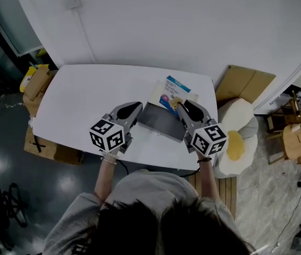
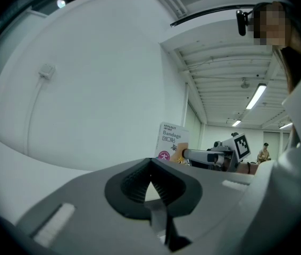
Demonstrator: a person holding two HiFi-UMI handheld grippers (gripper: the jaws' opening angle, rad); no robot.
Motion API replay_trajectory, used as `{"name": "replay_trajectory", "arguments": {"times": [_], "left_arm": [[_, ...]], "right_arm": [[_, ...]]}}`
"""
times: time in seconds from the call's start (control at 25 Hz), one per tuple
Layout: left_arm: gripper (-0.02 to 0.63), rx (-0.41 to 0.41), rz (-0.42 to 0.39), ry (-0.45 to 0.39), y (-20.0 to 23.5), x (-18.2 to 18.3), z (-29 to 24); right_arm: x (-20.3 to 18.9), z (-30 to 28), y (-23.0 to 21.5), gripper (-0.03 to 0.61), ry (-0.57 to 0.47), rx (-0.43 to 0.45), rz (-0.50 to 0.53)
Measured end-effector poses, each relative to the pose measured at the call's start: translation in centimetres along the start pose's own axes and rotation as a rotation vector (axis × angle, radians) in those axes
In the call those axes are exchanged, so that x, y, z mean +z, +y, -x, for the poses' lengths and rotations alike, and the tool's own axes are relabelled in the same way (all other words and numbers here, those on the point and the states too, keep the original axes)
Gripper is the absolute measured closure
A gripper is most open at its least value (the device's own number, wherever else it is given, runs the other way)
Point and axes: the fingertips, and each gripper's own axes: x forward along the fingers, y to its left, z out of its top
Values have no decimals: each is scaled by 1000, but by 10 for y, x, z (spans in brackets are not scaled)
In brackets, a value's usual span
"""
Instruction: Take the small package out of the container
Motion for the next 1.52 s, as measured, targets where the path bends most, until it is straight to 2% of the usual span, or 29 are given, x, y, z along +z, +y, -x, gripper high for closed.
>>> {"name": "replay_trajectory", "arguments": {"times": [0.4, 1.52], "left_arm": [[624, 10, -13, -14, 0, 6, 2], [624, 10, -6, -6, 3, 0, 3]], "right_arm": [[4, 4, 1, 480, -26, -14, 15], [-1, 3, 2, 480, -15, -15, 17]]}}
